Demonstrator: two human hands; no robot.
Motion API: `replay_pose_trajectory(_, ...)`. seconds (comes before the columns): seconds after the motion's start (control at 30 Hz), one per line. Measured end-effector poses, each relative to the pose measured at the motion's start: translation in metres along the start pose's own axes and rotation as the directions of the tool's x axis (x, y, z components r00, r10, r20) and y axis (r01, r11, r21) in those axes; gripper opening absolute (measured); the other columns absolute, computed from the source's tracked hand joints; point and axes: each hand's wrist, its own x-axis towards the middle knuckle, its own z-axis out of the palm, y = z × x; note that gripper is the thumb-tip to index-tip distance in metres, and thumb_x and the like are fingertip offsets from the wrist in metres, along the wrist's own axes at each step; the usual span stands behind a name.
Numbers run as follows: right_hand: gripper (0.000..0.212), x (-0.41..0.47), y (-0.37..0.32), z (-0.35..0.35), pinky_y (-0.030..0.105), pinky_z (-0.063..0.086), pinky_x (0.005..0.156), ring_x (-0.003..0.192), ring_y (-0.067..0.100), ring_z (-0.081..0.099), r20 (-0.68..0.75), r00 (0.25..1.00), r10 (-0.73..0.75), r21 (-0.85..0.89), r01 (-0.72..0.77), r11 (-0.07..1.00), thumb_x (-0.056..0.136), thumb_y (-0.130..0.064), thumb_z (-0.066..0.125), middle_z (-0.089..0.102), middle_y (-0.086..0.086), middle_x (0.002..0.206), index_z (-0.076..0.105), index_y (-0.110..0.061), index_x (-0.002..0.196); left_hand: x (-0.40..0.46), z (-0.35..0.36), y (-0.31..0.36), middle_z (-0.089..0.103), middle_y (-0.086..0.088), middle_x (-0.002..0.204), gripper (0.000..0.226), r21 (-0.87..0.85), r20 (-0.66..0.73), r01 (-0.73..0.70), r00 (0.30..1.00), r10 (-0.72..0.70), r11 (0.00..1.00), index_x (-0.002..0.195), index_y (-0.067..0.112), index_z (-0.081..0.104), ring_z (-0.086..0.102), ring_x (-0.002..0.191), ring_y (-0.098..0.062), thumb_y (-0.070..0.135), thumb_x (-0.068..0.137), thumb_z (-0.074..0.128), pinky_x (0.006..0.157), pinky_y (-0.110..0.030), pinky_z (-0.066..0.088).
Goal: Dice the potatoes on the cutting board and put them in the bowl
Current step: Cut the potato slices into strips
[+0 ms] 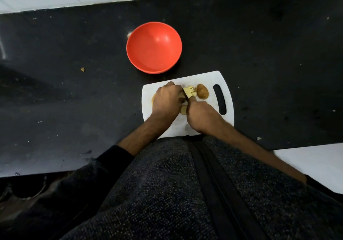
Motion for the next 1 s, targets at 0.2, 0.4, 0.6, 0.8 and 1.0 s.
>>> replay_pose_trajectory(0.2,0.034,-0.020,0.016,0.017,0.037,0.038,0.069,0.099,0.039,0.062,0.090,0.996,0.012,-0.095,-0.004,0.995,0.097,-0.012,0.042,0.059,0.021,0.105,0.038,-0.002,0.130,-0.003,0.003,0.000,0.062,-0.010,0.091,0.007,0.003,-0.023,0.016,1.000,-0.016,1.000,0.085,0.010,0.066,0.060,0.081,-0.034,0.015,0.084,0.070,0.067,-0.042,0.051)
replay_pose_trajectory(0.4,0.034,-0.033,0.026,0.019,0.037,0.033,0.066,0.097,0.038,0.063,0.060,0.997,-0.047,-0.195,0.058,0.979,0.098,-0.015,0.042,0.060,0.022,0.109,0.039,-0.002,0.129,-0.003,0.000,0.001,0.062,-0.008,0.092,0.008,-0.002,-0.004,0.004,1.000,-0.004,1.000,0.089,0.010,0.066,0.061,0.083,-0.032,0.014,0.083,0.071,0.071,-0.043,0.053)
replay_pose_trajectory(0.6,0.023,-0.033,0.019,-0.003,0.037,0.035,0.062,0.086,0.039,0.063,-0.129,0.990,-0.051,-0.073,0.042,0.996,0.102,-0.019,0.036,0.062,0.018,0.094,0.040,-0.006,0.120,-0.005,-0.006,-0.002,0.058,-0.009,0.085,0.024,-0.008,0.014,0.033,0.999,-0.033,0.999,0.072,0.011,0.054,0.055,0.075,-0.031,0.021,0.083,0.073,0.063,-0.040,0.044)
replay_pose_trajectory(0.8,0.026,-0.021,0.001,-0.001,0.037,0.035,0.066,0.092,0.040,0.062,-0.088,0.993,-0.077,-0.079,0.071,0.994,0.102,-0.020,0.036,0.062,0.019,0.102,0.040,-0.008,0.125,-0.009,-0.016,0.001,0.058,-0.005,0.078,0.024,0.093,-0.021,-0.025,0.999,0.027,0.995,0.069,0.020,0.048,0.052,0.069,-0.028,0.013,0.082,0.067,0.067,-0.032,0.026)
replay_pose_trajectory(1.0,0.026,-0.014,0.002,0.006,0.038,0.037,0.067,0.092,0.039,0.062,-0.088,0.994,-0.069,-0.098,0.060,0.993,0.102,-0.020,0.035,0.062,0.019,0.104,0.042,-0.008,0.125,-0.008,-0.013,-0.005,0.051,0.002,0.074,0.024,0.056,-0.042,-0.005,0.999,0.007,0.998,0.070,0.022,0.052,0.049,0.068,-0.022,0.021,0.084,0.071,0.068,-0.032,0.029)
